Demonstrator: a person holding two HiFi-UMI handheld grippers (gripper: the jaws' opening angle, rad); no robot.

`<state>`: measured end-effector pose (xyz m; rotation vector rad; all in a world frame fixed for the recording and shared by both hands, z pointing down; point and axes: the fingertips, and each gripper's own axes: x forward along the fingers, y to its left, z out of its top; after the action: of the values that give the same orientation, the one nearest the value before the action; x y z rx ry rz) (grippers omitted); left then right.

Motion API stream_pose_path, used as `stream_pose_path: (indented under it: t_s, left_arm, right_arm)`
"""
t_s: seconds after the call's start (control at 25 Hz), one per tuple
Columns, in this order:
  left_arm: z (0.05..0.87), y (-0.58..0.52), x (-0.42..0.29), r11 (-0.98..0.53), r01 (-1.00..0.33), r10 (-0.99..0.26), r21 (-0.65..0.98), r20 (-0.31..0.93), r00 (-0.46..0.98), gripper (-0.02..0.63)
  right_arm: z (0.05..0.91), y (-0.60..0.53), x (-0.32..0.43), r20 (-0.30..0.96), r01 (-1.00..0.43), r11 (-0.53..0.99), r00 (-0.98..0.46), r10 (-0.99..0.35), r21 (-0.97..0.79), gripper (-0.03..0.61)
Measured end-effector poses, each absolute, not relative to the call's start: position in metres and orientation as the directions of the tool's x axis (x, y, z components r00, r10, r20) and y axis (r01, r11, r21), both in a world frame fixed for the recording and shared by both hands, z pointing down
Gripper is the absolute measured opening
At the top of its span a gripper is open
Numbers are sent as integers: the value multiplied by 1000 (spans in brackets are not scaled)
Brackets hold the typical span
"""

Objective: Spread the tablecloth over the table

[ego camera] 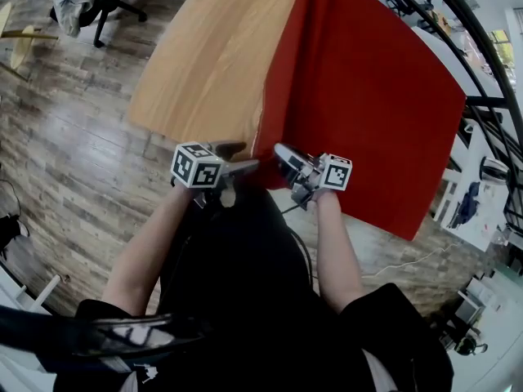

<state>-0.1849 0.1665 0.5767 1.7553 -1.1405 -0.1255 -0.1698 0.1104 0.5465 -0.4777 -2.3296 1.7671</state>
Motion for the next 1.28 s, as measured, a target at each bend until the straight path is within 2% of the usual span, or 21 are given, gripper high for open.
stream_pose_path:
  t_s: [0.16,0.24,0.36,0.48,0.56,0.76,0.8,0.84,0.88,1.0,1.04,1.12,1.28]
  left_arm:
    - [585,158,-174,-29,-565,-726,824,371,579,319]
    - [586,154,-173,-20,-529,-736,848,345,582,295]
    - [584,152,-182,-6,-538,-766,843,343,544,184]
    - [583,156,-189,3,-580,-775,814,369,513,118]
    - [581,158,-196,16,-628,-785,778,399,474,39]
    - [578,158,-208,29,-729,-768,684,482,422,14]
    - [579,160,-213,38,-749,-757,662,508,410,14]
    - [580,163,-218,49,-765,-747,642,532,398,14]
    - [581,166,-223,61,-778,-739,626,552,387,14]
    - [583,173,-239,98,-799,-721,593,596,354,15]
    - [584,175,-245,109,-805,-716,583,608,343,15]
    - [586,177,-254,124,-812,-708,570,624,330,15]
    - [585,183,-269,149,-834,-696,531,655,293,17]
  right_arm:
    - [547,108,-169,-33,142,258,-922,386,-956,14]
    - [551,107,-168,-6,132,284,-915,403,-950,12]
    - [557,104,-169,74,106,379,-900,430,-919,12]
    - [562,106,-172,139,87,450,-885,445,-889,14]
    - [564,109,-175,176,80,494,-875,451,-866,14]
    - [552,118,-189,183,111,537,-866,465,-836,14]
    - [554,119,-191,210,101,562,-862,462,-821,29]
    - [559,119,-191,250,85,595,-853,458,-799,89]
    - [566,119,-189,294,68,628,-841,453,-775,116]
    - [588,119,-183,411,36,701,-789,458,-712,106]
    - [596,118,-181,459,22,732,-766,450,-681,87]
    - [607,117,-180,540,10,792,-726,426,-611,9]
    - [610,116,-181,587,22,844,-708,392,-536,9]
